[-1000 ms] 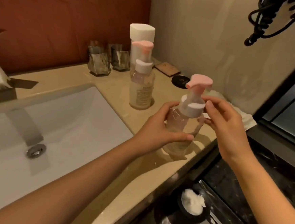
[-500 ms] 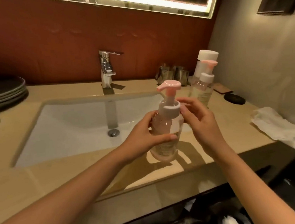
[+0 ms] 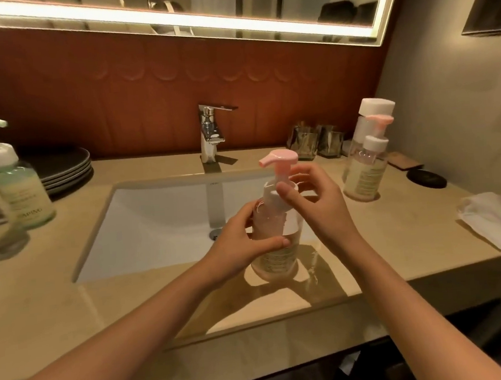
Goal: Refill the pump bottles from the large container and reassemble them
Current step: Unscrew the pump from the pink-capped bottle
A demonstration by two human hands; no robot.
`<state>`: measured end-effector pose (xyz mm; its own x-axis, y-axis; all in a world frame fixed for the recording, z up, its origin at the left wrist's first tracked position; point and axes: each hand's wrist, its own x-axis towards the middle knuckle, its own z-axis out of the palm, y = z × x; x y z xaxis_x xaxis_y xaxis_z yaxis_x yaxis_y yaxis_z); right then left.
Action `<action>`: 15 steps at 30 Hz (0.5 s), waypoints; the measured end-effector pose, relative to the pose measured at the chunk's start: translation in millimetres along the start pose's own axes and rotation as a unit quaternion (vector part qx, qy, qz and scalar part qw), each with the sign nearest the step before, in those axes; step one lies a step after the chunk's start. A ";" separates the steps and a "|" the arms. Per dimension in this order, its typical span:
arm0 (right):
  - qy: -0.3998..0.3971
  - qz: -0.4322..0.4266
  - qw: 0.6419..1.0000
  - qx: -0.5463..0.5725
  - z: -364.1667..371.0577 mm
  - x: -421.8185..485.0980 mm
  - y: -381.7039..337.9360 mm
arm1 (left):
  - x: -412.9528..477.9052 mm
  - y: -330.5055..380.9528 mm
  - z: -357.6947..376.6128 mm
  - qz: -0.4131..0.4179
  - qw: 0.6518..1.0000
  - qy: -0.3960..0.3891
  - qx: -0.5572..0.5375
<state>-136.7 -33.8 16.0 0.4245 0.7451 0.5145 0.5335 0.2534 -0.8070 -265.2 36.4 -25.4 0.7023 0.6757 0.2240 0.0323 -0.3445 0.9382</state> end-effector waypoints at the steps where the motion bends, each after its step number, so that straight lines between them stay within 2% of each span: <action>1: -0.003 0.000 1.000 -0.001 -0.1 1.2 0.4 | 0.9 0.5 0.2 0.001 1.000 0.000 0.001; 15: -0.059 0.000 0.996 0.067 -14.7 9.0 7.1 | 5.0 -5.0 7.6 -0.006 1.000 0.026 0.000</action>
<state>-118.4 -34.4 19.2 0.3322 0.8103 0.4828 0.4279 0.3267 -0.8427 -256.4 36.5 -31.0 0.6634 0.7132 0.2264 0.0399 -0.3359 0.9411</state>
